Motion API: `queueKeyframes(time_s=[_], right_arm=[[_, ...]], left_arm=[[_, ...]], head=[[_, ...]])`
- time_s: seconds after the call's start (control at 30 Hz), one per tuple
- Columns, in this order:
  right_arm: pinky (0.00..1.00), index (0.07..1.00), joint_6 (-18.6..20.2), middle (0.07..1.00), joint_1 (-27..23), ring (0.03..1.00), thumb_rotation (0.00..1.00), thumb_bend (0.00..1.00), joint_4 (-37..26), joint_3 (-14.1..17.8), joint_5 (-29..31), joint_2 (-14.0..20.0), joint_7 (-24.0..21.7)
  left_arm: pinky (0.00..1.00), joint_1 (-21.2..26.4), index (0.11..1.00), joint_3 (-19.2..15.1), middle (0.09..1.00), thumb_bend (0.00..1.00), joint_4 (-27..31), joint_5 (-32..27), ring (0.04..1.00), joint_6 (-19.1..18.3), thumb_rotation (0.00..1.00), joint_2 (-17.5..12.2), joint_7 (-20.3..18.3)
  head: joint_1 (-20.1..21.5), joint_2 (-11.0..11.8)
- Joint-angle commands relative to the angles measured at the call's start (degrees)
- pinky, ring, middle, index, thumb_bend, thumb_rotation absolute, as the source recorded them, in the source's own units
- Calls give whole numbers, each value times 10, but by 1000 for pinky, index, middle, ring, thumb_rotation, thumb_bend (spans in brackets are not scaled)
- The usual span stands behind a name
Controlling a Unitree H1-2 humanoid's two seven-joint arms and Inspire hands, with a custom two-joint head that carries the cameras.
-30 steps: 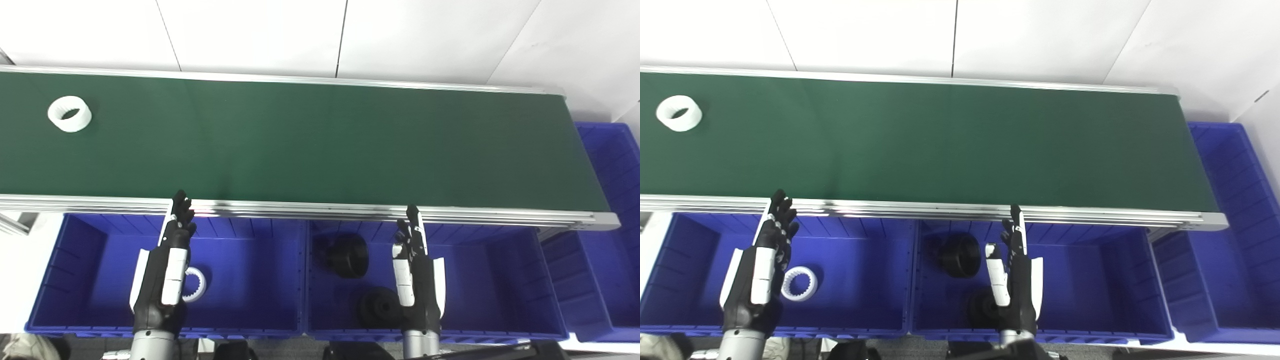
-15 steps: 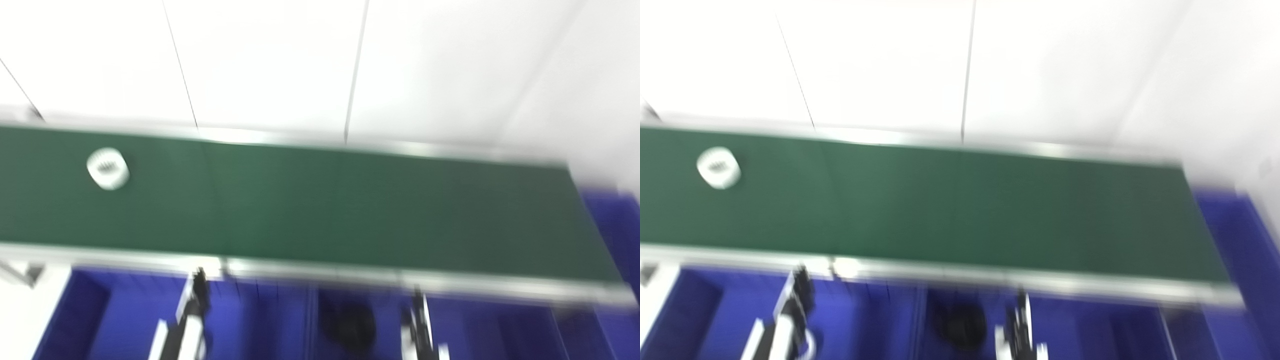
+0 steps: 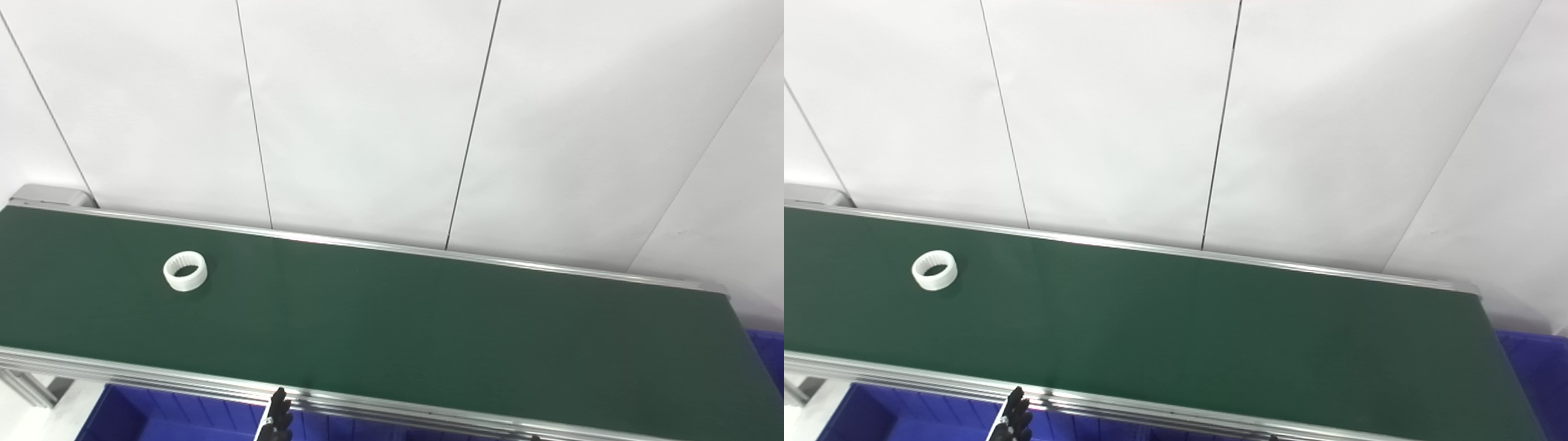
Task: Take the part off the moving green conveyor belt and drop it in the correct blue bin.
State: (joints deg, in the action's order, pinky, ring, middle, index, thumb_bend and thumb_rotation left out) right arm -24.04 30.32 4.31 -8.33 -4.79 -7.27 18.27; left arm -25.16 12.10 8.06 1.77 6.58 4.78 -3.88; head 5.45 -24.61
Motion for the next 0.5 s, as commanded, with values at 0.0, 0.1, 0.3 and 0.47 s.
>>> queueKeyframes(time_s=[0.0, 0.1, 0.3, 0.47], right_arm=[[933, 1000, -29, 1000, -3, 937, 1000, 768, 8, 8, 1, 10, -10], [938, 1000, -29, 1000, -7, 937, 1000, 755, 12, 13, 5, 15, -16], [945, 1000, -28, 1000, -10, 943, 1000, 768, 10, 27, 24, 22, -36], [944, 1000, -28, 1000, -9, 944, 1000, 758, 8, 33, 15, 19, -41]], left_arm=[[1000, 6, 1000, 6, 1000, 412, 1, 5, 988, 35, 967, 3, 2], [999, 10, 1000, 9, 1000, 391, -14, -12, 984, 58, 909, 7, -5], [934, 27, 1000, 21, 1000, 411, -62, -19, 972, 125, 844, 8, -12], [739, 31, 951, 22, 947, 420, -57, 15, 898, 137, 704, 8, 3]], head=[[-11, -1], [-25, 0], [-56, -11], [-53, -20]])
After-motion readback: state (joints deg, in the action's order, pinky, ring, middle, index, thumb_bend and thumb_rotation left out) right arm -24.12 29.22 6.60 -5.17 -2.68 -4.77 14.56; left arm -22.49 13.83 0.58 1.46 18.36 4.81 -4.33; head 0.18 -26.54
